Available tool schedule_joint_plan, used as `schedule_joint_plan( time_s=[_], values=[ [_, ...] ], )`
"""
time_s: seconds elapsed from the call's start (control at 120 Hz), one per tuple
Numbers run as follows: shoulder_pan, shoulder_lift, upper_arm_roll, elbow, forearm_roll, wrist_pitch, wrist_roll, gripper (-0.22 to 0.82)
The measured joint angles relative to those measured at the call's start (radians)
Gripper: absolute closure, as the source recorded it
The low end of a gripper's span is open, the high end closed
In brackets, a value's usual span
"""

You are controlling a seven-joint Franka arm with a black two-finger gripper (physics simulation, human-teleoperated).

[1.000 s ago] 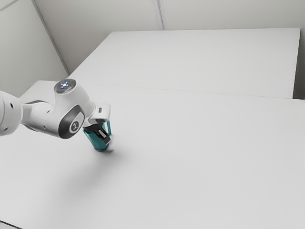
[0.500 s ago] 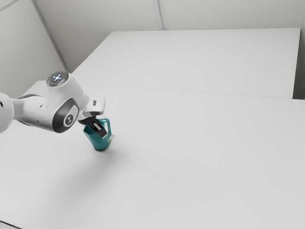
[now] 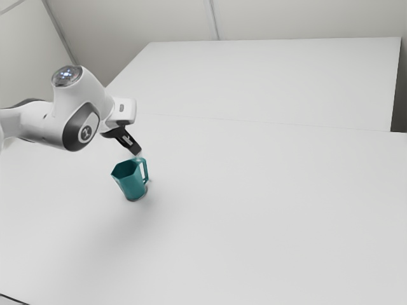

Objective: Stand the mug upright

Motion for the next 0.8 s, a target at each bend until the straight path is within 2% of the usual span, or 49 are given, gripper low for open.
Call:
schedule_joint_plan(
  time_s=[0.083,0.208,0.45,0.675,0.8],
  values=[
    [-0.007,0.005,-0.001,0.067,-0.021,-0.067,-0.007,0.25],
    [-0.022,0.036,-0.003,0.221,-0.051,-0.24,-0.036,0.18],
    [-0.036,0.172,-0.001,0.487,-0.123,-0.575,-0.108,0.06],
    [-0.082,0.206,0.033,0.54,-0.156,-0.749,-0.167,0.02],
    [-0.071,0.218,0.049,0.552,-0.17,-0.805,-0.195,0.01]
  ],
)
